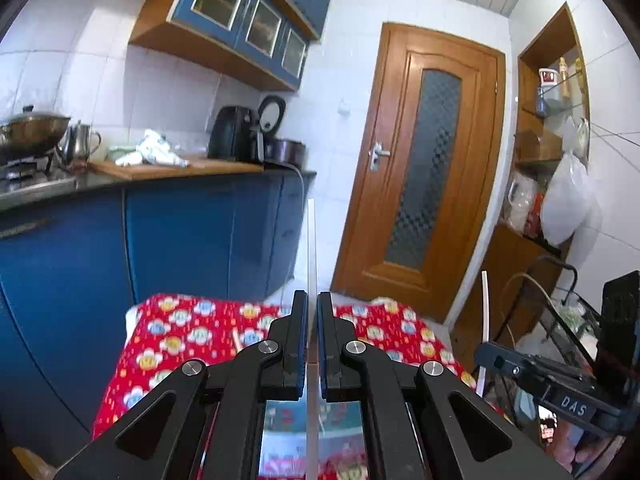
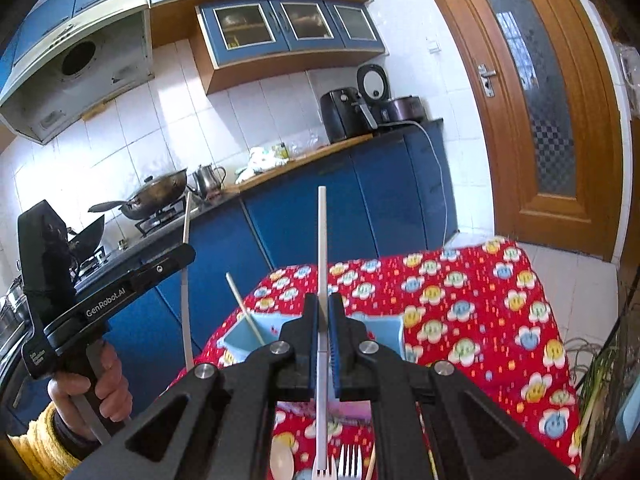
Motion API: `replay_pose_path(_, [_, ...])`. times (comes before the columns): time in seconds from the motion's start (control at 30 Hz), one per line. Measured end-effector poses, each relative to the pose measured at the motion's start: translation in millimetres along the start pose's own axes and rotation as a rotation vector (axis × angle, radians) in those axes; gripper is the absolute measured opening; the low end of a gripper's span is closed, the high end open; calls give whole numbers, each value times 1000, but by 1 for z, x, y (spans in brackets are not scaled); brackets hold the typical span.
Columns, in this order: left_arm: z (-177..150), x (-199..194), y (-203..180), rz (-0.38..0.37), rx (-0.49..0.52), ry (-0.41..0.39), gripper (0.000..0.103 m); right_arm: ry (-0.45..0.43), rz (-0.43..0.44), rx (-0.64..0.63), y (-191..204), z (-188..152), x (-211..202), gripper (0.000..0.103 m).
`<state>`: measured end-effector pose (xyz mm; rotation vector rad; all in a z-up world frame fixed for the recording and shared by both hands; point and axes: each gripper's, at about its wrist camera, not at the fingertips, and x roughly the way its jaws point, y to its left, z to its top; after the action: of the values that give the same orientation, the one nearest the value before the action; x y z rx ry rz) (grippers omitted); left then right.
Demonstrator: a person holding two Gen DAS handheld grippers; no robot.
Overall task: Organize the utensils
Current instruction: 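Lower both white chopsticks into the blue caddy and open both tools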
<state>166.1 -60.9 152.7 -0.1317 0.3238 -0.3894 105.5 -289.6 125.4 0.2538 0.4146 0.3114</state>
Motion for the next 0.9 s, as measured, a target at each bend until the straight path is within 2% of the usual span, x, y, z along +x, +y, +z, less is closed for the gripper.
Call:
replay_pose_path(0.2, [4, 22, 3, 30, -9, -57, 5, -63, -37, -39, 1, 10, 15, 7])
replay_pose_path(0.5, [-14, 46, 17, 119, -3, -114, 5, -121, -107, -135, -5, 5, 42, 7])
replay_pose_path(0.9, [-46, 69, 29, 105, -39, -44, 4, -43, -117, -146, -16, -17, 72, 7])
